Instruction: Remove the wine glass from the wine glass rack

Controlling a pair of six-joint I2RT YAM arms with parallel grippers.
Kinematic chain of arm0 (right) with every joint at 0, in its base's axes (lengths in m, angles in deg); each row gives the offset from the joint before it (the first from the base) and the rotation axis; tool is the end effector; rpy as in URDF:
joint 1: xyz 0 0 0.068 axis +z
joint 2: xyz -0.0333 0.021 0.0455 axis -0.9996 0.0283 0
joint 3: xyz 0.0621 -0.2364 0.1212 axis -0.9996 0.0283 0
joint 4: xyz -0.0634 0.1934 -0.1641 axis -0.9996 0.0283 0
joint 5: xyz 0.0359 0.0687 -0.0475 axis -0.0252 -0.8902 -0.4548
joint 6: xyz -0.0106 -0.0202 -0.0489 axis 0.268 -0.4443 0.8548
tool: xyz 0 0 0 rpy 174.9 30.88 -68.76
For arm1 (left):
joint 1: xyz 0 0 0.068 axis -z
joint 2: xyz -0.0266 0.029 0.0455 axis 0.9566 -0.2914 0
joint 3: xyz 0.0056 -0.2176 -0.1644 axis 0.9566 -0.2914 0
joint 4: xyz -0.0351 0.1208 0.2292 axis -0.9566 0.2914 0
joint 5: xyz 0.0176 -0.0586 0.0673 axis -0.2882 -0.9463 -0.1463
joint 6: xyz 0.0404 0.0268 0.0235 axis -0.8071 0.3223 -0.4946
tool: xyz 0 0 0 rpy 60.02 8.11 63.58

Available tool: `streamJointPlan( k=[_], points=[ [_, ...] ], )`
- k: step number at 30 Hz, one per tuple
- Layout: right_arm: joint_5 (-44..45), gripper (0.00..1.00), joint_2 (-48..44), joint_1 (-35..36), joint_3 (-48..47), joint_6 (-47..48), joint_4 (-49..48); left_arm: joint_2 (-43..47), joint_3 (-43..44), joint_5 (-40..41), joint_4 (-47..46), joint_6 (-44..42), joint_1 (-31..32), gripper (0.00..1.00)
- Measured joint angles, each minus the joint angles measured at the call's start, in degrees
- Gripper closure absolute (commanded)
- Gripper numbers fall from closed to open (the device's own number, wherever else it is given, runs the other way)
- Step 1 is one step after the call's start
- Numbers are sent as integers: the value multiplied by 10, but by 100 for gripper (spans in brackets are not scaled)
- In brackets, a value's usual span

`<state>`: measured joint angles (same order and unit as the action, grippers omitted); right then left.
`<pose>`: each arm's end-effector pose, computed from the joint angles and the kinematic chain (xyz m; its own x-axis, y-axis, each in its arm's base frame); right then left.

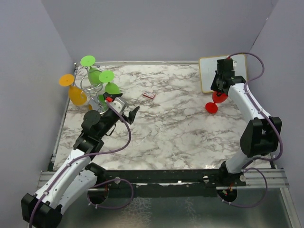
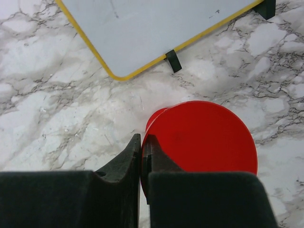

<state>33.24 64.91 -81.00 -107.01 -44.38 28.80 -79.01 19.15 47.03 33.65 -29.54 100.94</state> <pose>0.3509 0.0350 0.3015 -0.6639 0.3072 -0.6818 0.3668 0.9283 0.0611 0.1541 -0.0906 0.3183 0.1935 0.0987 -0.9761 0.6286 0.7514 0.2006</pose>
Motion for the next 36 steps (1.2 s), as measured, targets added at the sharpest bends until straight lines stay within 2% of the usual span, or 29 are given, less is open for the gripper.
streamJointPlan(
  k=[4, 12, 16, 23, 28, 36],
  points=[
    [2, 99, 34, -16, -16, -3, -5, 7, 3, 30, 0, 31, -8, 1],
    [21, 98, 43, -21, -12, -1, -17, 79, -32, 63, -12, 24, -8, 1],
    [23, 92, 43, -21, -5, 4, -31, 80, -32, 73, -17, 18, -8, 1],
    [17, 87, 43, -21, -3, 23, -39, 79, -32, 79, -14, 7, -8, 1],
    [2, 70, 41, -21, 3, 35, -45, 79, -32, 83, -13, 4, -8, 1],
    [-6, 63, 16, -21, 6, 45, -46, 79, -32, 85, -12, 3, -8, 1]
  ],
)
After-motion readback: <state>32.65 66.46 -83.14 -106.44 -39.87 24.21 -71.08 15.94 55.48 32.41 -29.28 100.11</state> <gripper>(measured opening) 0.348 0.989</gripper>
